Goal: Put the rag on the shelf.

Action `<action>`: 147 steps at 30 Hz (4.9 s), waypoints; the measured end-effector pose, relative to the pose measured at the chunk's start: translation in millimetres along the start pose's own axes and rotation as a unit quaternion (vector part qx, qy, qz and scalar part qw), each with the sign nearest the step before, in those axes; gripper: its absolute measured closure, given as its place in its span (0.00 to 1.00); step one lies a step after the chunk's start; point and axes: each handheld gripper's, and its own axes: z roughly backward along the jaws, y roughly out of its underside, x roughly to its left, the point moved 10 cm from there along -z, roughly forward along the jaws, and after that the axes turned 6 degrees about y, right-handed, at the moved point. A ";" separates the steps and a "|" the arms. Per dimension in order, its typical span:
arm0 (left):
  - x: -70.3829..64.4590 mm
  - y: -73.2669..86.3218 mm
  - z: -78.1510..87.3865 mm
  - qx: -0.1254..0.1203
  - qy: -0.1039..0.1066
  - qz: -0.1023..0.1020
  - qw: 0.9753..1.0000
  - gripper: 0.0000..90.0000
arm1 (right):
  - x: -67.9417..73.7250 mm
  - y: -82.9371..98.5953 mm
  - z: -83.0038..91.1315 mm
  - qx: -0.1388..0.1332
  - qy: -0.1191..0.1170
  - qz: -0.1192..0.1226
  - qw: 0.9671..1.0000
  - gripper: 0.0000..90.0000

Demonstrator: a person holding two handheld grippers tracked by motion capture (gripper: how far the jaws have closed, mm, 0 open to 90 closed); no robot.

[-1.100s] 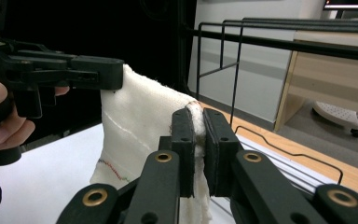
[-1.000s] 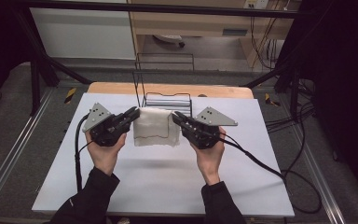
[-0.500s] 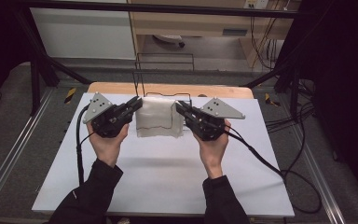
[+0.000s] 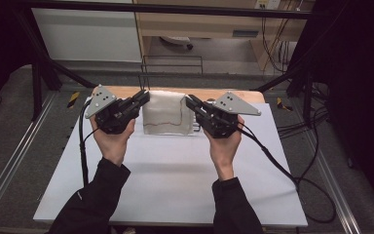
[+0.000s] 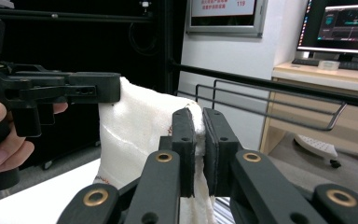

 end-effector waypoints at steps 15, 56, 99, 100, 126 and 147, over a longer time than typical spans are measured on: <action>7.2 -30.6 -12.5 -0.016 -0.006 -0.012 1.000 0.93 | -12.5 -29.3 -8.5 -0.025 0.017 -0.004 1.000 0.94; 31.6 -101.7 -42.6 -0.044 -0.021 -0.022 0.999 0.93 | -41.4 -94.5 -42.1 -0.059 0.037 -0.003 0.998 0.94; 95.5 -113.6 -98.3 -0.026 -0.044 0.000 0.999 0.93 | -81.5 -110.5 -111.9 -0.037 0.060 -0.010 0.997 0.93; 96.8 -112.2 -98.6 -0.021 -0.045 -0.003 0.999 0.93 | -82.1 -110.2 -113.6 -0.037 0.060 -0.012 0.997 0.93; 97.0 -61.3 -108.5 0.026 -0.027 0.000 0.999 0.93 | -90.2 -61.7 -116.9 0.011 0.066 -0.014 0.998 0.93; 86.5 -37.4 -88.8 0.034 -0.016 -0.006 0.999 0.93 | -74.4 -40.8 -103.5 0.027 0.052 -0.006 0.998 0.93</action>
